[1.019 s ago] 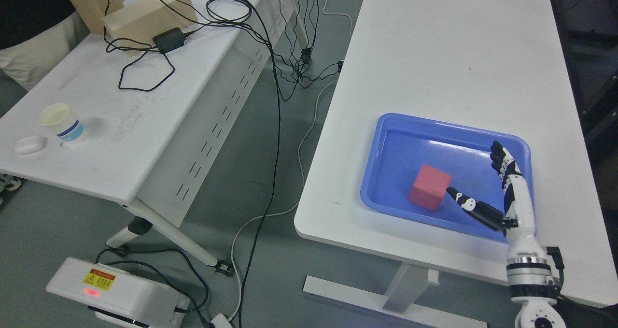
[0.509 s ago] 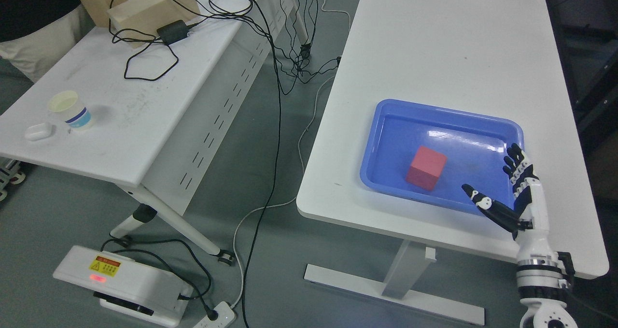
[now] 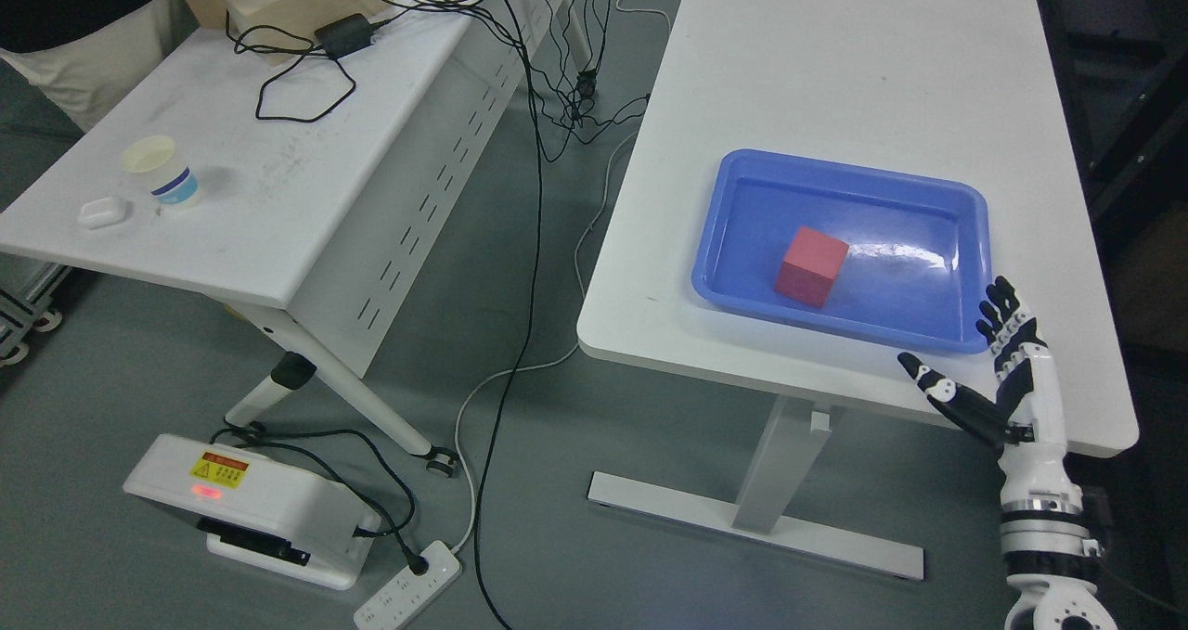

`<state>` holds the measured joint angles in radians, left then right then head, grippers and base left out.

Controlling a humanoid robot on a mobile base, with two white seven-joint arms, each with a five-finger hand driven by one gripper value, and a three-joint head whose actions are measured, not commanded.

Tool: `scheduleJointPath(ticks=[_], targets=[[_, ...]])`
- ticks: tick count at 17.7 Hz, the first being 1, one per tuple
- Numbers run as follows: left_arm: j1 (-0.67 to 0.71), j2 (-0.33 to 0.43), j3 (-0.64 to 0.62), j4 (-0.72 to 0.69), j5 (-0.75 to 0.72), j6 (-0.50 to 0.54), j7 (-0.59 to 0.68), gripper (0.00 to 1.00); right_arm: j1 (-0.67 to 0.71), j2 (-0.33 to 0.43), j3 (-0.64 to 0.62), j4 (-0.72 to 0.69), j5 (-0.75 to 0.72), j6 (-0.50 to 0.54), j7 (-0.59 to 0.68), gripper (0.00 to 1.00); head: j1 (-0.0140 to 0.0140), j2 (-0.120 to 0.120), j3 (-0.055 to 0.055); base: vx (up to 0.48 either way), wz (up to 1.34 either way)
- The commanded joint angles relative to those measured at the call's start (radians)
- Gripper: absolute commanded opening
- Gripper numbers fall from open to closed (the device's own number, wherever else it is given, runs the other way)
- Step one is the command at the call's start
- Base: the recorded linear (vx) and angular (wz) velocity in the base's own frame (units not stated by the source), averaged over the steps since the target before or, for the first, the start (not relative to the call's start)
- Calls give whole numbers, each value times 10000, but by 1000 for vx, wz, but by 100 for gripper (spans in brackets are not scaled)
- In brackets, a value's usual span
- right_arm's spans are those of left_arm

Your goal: Pick pink block from left shelf to tray

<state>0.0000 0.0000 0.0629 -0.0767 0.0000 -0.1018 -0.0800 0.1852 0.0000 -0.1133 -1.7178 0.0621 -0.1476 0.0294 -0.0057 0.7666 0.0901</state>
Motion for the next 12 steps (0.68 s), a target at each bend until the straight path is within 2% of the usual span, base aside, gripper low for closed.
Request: scheduleJointPath(ticks=[1, 12], targets=[[92, 175, 0, 0, -15, 5, 3, 100, 4, -175, -94, -2, -38, 4, -2, 100, 0, 0, 0, -167, 5], [92, 175, 0, 0, -15, 5, 3, 100, 4, -175, -110, 13, -38, 126, 13, 100, 0, 0, 0, -148, -62]])
